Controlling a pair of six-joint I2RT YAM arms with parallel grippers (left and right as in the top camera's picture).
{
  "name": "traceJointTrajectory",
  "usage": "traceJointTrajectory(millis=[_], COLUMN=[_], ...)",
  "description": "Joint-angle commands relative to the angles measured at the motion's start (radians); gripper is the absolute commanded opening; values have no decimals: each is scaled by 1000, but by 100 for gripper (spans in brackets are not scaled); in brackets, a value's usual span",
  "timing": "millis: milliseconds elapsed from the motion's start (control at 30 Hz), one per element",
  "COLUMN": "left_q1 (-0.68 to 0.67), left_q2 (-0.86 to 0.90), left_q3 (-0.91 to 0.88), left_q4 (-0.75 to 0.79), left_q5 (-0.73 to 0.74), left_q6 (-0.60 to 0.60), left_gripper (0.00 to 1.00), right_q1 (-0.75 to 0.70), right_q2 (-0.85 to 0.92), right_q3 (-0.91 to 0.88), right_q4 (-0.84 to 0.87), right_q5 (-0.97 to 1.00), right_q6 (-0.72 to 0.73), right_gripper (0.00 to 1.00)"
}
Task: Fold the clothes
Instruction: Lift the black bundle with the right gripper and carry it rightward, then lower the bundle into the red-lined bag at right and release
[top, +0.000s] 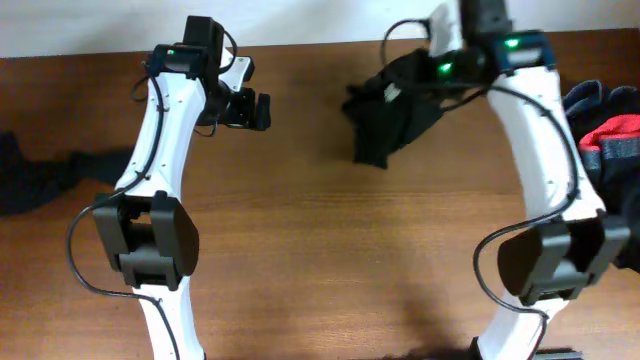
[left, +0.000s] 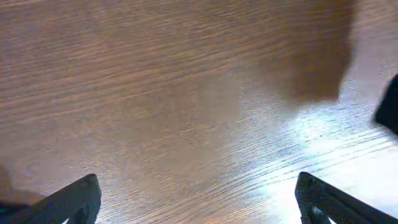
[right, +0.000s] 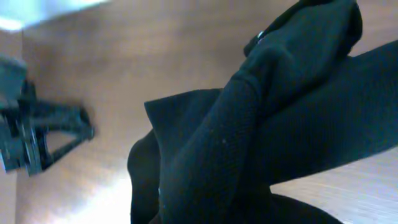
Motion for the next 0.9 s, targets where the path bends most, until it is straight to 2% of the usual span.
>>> traceJointTrajectory(millis=[0, 533, 600, 700, 867], left_q1=[4, 4, 4, 4, 4], left_q2=[-1, -1, -1, -1, -1], left_q3=[9, 9, 9, 9, 9], left_q4=[3, 3, 3, 3, 6], left_q5=[15, 15, 15, 15, 15], left_q6=[5, 5, 5, 5, 5], left_gripper=[99, 99, 99, 99, 99], right_q1=[-43, -344, -385, -440, -573], right_q2=[-46, -47, -47, -47, -47], right_q3=[87, 449, 485, 528, 547], right_q4=[-24, -288, -306, -329, -340], right_q5=[43, 70, 56, 49, 52], right_q6=[28, -5, -50, -121, -129], right_gripper=[4, 4, 4, 4, 4])
